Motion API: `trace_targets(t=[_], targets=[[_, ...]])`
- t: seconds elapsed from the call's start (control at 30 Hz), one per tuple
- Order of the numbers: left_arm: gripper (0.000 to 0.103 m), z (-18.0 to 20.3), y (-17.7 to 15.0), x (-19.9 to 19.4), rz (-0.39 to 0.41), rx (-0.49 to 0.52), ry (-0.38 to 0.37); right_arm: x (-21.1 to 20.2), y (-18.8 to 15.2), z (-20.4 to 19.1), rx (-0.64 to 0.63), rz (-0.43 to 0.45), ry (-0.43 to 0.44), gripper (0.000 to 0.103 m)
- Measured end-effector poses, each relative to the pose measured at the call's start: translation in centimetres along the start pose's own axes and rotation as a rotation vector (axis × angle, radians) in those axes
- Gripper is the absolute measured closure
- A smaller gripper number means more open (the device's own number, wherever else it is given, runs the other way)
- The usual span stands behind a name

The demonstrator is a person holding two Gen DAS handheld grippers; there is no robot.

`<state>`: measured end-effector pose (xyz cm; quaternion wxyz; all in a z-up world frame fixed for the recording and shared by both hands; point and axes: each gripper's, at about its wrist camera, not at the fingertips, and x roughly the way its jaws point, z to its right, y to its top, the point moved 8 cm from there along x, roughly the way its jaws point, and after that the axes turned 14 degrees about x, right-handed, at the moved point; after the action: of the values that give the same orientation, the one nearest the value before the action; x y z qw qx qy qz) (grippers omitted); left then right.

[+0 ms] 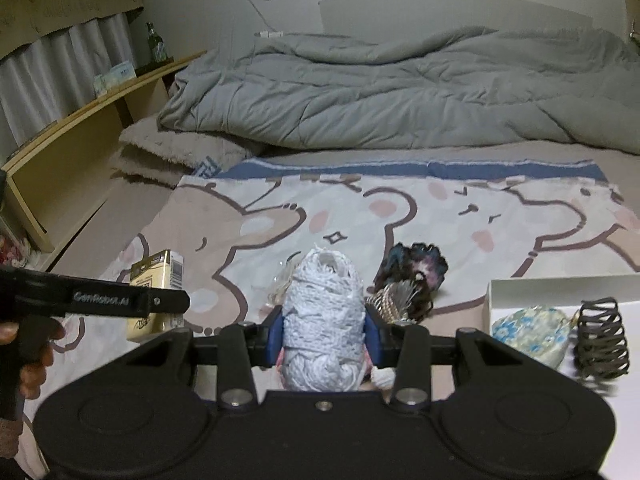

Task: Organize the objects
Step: 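Carry the tissue pack and crochet ball over the white box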

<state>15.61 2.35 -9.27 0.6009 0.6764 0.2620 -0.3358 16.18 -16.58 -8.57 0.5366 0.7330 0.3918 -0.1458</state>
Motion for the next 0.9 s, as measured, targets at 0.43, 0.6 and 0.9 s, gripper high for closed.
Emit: trace_targets(t=[0.43,0.6,0.9], targets=[[0.043,2.7,1.1,-3.1,0.097,0.093,-0.012,-2.7,1.6,0.8,-0.020,0.074,0.012,0.062],[0.043,3.7,1.7,-3.1,0.112,0.108,-0.017,-3.7,2.2,1.6,-0.031,0.097,0.006,0.062],[0.043,8.2,2.8,-2.7,0.120,0.152,-0.081,-6.2,3.7,5.6,-0.014,0.139,-0.043,0.062]])
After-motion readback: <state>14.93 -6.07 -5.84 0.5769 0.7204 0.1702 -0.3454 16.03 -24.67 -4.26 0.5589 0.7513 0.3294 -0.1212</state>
